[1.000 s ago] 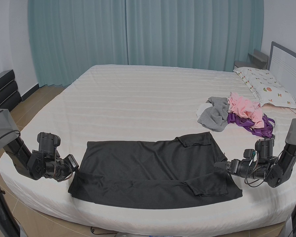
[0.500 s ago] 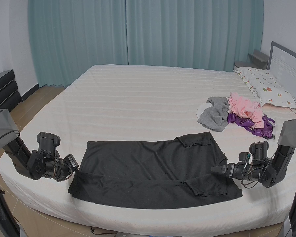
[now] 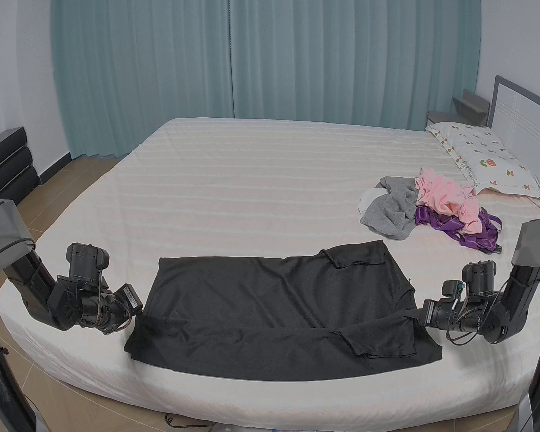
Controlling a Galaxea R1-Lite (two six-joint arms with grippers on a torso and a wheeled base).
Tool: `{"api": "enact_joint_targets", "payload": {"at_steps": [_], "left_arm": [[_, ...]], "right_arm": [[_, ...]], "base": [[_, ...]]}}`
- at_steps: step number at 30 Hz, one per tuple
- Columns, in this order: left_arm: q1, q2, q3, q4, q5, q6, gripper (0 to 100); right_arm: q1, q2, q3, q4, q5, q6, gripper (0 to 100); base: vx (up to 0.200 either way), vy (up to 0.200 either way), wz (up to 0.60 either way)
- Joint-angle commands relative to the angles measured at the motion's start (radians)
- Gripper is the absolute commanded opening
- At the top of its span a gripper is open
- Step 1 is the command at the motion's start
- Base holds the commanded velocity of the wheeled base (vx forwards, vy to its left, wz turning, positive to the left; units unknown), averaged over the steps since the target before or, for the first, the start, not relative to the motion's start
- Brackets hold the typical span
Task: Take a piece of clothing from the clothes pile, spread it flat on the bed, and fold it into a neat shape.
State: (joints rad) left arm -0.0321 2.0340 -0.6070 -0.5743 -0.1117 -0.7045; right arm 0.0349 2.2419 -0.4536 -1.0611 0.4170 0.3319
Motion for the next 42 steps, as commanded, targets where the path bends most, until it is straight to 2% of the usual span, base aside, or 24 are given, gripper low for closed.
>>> {"api": "enact_joint_targets", "payload": {"at_steps": [1, 5, 17, 31, 38, 42], "left_arm": [[0.000, -0.018, 0.013, -0.001, 0.000, 0.002, 0], [0.005, -0.026, 0.021, -0.001, 0.001, 0.005, 0], [0.049, -0.066, 0.041, -0.001, 0.023, 0.033, 0], [0.044, -0.126, 0.089, 0.001, 0.024, 0.086, 0], [0.044, -0.153, 0.095, 0.002, 0.072, 0.114, 0], [0.041, -0.143, 0.095, 0.014, 0.072, 0.126, 0]], "right_arm": [[-0.015, -0.047, 0.036, -0.013, 0.009, 0.004, 0], [-0.038, -0.091, 0.118, -0.119, 0.059, 0.019, 0], [-0.064, -0.131, 0.266, -0.318, 0.060, 0.022, 0], [-0.081, -0.146, 0.336, -0.416, 0.060, 0.024, 0], [-0.076, -0.140, 0.355, -0.459, 0.060, 0.038, 0], [-0.076, -0.123, 0.334, -0.458, 0.060, 0.039, 0]], "base": [[0.000, 0.000, 0.00], [0.000, 0.000, 0.00], [0.000, 0.000, 0.00], [0.000, 0.000, 0.00], [0.000, 0.000, 0.00], [0.000, 0.000, 0.00]]}}
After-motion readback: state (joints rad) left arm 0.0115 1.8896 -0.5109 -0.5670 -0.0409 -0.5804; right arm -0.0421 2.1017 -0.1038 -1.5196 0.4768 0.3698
